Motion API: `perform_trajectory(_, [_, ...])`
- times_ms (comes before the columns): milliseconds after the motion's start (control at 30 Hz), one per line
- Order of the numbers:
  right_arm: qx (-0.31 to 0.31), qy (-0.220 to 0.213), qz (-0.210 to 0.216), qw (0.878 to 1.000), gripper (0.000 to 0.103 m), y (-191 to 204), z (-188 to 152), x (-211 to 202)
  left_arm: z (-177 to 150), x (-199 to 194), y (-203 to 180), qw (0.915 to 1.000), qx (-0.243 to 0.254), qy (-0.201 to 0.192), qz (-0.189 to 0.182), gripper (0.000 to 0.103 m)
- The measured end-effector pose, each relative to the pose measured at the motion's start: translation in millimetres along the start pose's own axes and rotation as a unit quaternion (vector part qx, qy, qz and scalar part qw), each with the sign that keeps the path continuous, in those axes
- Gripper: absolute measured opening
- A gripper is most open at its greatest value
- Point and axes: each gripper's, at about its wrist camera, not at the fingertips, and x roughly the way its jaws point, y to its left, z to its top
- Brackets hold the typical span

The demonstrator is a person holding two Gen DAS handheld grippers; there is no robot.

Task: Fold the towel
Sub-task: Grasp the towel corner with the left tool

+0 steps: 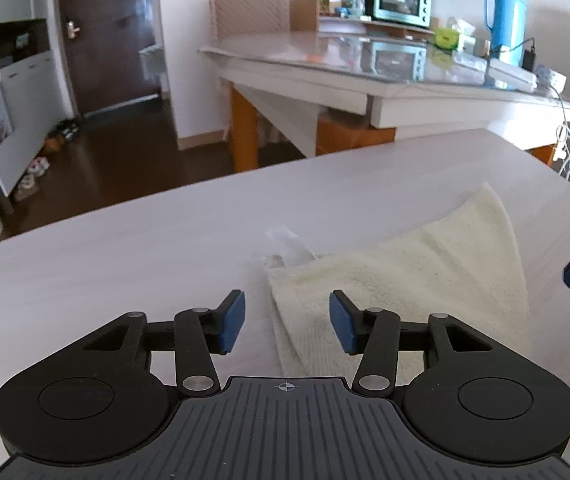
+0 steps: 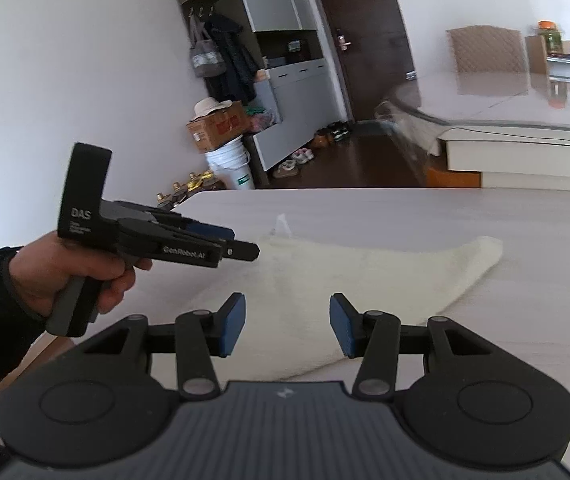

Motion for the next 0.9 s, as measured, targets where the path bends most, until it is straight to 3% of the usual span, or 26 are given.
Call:
perform_trajectory(33, [0.002, 0.002, 0.000, 1.000, 0.050, -0.8, -1.9, 2.2, -0.1, 3.7, -0.8, 1.0000, 0.003, 0.002, 0.000, 0.033])
perform_trajectory(133, [0.009, 0.005, -0.001, 1.000, 0.050, -6.0, -7.5, 4.6, -0.4, 9.0, -3.7, 0.9999, 0.012, -0.001, -0.002, 0.010])
perform_trajectory(200, [0.013, 0.005, -0.001, 1.000, 0.050, -10.2, -5.3, 5.5, 0.0, 8.2, -4.8, 0.9998, 0.018, -0.004, 0.001, 0.004])
perform_trajectory(433, [0.011, 0.000, 0.002, 1.000, 0.051, -11.4, -6.2, 2.1, 1.8, -18.6, -14.2, 0.9979, 0.045, -0.047, -0.004, 0.004])
perform_trajectory(567, [-0.006, 0.009, -0.001, 1.000, 0.055, -7.5, -7.6, 4.0, 0.3, -19.3, -27.4, 0.9951, 0.090, -0.032, 0.025, 0.004])
perform_trajectory(833, [-0.003, 0.013, 0.000, 1.000, 0.056, -7.3, -11.9, 4.9, -3.2, -17.3, -28.5, 0.9957, 0.083, -0.028, 0.031, 0.005])
perform_trajectory(900, [-0.002, 0.014, -0.001, 1.000, 0.056, -8.9, -12.0, 5.2, -5.0, -16.4, -31.9, 0.9951, 0.090, -0.025, 0.031, 0.009])
